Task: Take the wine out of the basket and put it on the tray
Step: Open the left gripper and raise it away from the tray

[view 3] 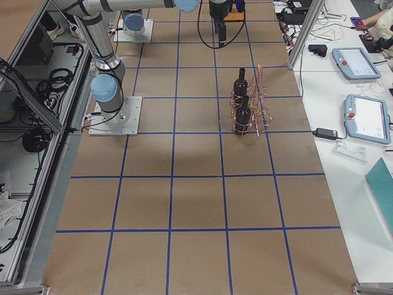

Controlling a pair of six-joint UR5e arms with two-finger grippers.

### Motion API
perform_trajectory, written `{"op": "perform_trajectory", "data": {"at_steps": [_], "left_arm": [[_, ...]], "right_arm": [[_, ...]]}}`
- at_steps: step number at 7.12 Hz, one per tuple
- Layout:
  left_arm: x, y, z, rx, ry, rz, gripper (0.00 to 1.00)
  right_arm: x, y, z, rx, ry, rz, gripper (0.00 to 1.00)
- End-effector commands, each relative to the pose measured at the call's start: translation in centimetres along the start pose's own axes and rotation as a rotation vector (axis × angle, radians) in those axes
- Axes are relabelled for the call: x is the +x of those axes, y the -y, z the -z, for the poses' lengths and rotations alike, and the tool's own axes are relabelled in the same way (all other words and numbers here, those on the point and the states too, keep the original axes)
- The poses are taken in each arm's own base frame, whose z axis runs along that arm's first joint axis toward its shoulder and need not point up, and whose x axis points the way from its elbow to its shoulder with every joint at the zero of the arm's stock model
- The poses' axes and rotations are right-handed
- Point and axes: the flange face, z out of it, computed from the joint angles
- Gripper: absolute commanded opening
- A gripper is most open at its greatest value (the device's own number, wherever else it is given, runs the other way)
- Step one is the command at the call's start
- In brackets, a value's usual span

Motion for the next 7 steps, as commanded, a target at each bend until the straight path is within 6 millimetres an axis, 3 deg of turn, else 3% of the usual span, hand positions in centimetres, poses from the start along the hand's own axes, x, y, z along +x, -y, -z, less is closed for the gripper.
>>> {"op": "perform_trajectory", "data": {"at_steps": [1,2,3,5,7], "left_arm": [[11.0,-3.5,1.1,-0.012,-0.037,0.088,1.00],[14.4,-4.9,1.3,-0.013,-0.050,0.026,1.00],[16.2,-5.4,1.6,-0.008,-0.046,-0.005,1.00],[16.5,-5.3,0.2,-0.060,-0.033,-0.004,1.00],[16.5,-6.1,0.2,-0.126,-0.043,-0.006,1.00]], "right_arm": [[0.6,0.1,0.5,0.005,-0.003,-0.014,1.00],[0.6,0.1,0.6,0.004,-0.004,-0.012,1.00],[0.7,0.1,0.6,0.005,-0.005,-0.015,1.00],[0.6,0.1,0.3,0.001,-0.004,-0.014,1.00],[0.6,0.1,0.1,-0.004,-0.003,-0.015,1.00]]}}
